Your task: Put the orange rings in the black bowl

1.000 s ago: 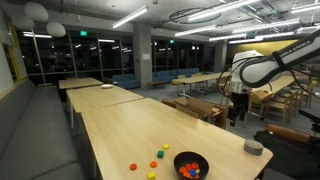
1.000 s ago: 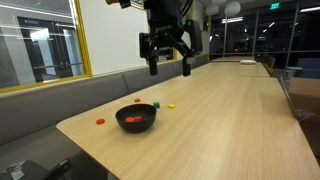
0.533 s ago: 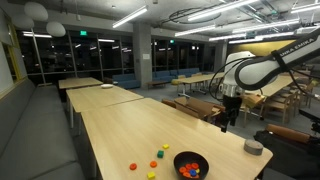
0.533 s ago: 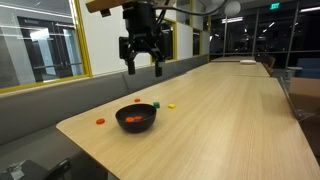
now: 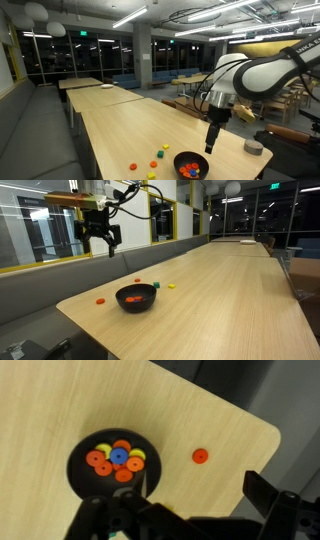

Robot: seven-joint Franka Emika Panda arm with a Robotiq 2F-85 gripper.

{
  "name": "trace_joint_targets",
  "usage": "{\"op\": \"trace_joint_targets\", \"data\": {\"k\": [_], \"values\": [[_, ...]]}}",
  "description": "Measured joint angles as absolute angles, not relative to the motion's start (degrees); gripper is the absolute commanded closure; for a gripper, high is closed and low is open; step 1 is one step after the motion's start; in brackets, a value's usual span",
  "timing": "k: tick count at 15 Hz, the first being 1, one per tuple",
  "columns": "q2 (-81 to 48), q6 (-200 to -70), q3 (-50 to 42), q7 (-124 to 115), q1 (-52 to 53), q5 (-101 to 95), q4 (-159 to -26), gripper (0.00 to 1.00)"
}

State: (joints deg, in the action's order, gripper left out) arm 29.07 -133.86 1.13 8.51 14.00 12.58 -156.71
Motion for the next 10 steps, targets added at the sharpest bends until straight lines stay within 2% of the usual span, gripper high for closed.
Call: {"op": "trace_joint_targets", "data": {"k": [5,10], "values": [[24.11,-139.14,2.69,18.26,23.49,19.56,-156.81,0.0],[14.41,-145.32,4.92,25.64,27.25,20.89,-155.03,0.0]]}}
